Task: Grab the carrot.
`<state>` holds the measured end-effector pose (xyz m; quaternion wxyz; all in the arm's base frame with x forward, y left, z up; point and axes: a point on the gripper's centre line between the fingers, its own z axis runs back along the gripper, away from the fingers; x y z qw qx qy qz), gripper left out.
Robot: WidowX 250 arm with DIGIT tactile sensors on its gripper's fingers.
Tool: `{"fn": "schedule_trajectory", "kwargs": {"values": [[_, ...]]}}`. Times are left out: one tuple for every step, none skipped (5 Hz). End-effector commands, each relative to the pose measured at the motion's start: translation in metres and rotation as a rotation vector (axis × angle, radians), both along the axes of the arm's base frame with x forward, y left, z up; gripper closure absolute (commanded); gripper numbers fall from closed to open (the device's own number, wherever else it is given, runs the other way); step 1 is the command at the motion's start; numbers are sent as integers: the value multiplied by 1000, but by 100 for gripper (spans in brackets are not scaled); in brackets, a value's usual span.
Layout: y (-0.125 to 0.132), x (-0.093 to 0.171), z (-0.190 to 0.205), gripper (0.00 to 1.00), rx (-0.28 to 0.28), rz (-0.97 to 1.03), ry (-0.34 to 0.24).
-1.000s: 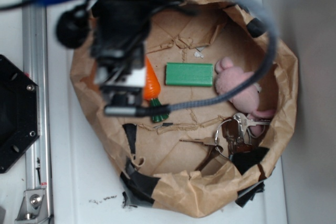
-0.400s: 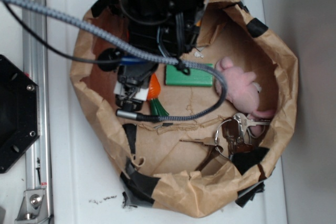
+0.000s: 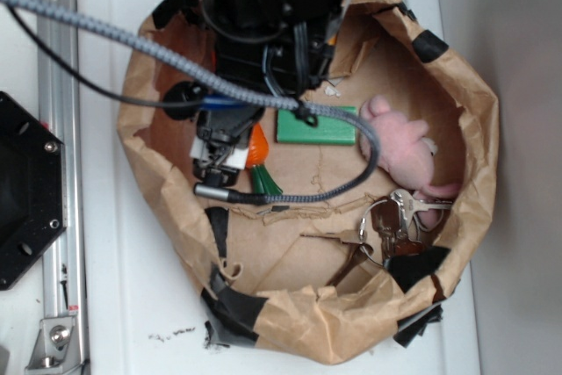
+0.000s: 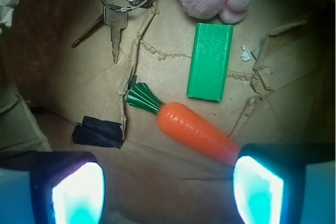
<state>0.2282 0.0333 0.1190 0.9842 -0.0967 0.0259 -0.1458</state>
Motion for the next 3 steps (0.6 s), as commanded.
{"fn": "schedule_trajectory", "kwargs": {"values": [[3, 0, -51, 0, 88, -78, -77], [-1, 2, -66, 0, 73, -107, -75], [-8, -3, -77, 0, 84, -131, -64]]}}
